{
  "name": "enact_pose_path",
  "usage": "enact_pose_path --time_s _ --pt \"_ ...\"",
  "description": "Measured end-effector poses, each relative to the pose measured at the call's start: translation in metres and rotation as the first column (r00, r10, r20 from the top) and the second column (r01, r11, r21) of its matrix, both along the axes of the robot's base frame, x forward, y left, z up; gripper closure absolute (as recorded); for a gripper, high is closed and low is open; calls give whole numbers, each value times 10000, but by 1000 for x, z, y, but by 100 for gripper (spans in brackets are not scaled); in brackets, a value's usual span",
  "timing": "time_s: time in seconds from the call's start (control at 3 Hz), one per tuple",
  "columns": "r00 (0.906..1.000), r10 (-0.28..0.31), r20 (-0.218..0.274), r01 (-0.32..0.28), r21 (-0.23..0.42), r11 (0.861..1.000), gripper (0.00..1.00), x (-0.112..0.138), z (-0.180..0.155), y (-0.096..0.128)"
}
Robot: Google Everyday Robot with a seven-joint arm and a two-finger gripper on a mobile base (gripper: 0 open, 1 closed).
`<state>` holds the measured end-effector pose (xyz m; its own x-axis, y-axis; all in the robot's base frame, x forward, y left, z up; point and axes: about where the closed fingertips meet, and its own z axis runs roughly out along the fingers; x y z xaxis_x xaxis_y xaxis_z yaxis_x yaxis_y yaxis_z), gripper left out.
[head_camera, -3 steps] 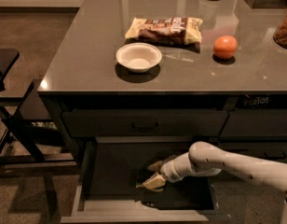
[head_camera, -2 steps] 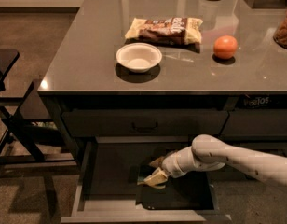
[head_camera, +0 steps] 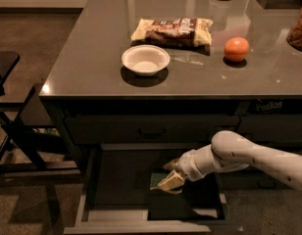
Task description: Pick sponge from middle drawer and place on counter
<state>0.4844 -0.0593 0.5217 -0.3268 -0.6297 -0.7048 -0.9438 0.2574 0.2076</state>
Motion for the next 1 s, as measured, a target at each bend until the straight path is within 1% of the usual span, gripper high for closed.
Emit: enact_pose_path --time_s 0.33,0.67,1.0 --pt "9990 167 415 -162 -143 9998 100 -11 41 -4" --pt "9990 168 415 -162 -142 9998 100 -12 41 -4" --pt "9987 242 456 -243 7 9997 100 -19 66 4"
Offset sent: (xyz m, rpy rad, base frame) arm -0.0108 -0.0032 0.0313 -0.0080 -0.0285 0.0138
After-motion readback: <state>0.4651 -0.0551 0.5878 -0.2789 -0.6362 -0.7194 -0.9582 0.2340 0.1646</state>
